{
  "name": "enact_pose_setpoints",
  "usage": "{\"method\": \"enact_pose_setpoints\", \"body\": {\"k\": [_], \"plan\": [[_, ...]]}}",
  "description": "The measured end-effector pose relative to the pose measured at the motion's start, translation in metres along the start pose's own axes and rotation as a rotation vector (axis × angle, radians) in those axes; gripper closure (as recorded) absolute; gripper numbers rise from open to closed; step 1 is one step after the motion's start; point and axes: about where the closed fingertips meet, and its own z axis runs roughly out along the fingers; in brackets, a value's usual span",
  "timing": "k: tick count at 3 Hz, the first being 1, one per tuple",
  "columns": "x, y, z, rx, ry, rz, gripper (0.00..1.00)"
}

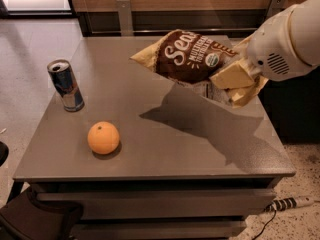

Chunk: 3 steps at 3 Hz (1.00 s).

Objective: Move brown chip bag near orange

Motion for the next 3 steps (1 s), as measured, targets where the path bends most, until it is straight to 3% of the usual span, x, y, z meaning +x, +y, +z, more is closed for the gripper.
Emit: {"method": "enact_pose_setpoints", "body": {"k": [1,2,3], "plan": [[-0.007,0.030,0.017,-0.046,0.008,-0.028,1.00],[-0.011,0.045,0.032,-0.091,0.007,-0.044,1.00],[-0.013,0.046,0.030,-0.086,0.006,-0.049,0.74]]}}
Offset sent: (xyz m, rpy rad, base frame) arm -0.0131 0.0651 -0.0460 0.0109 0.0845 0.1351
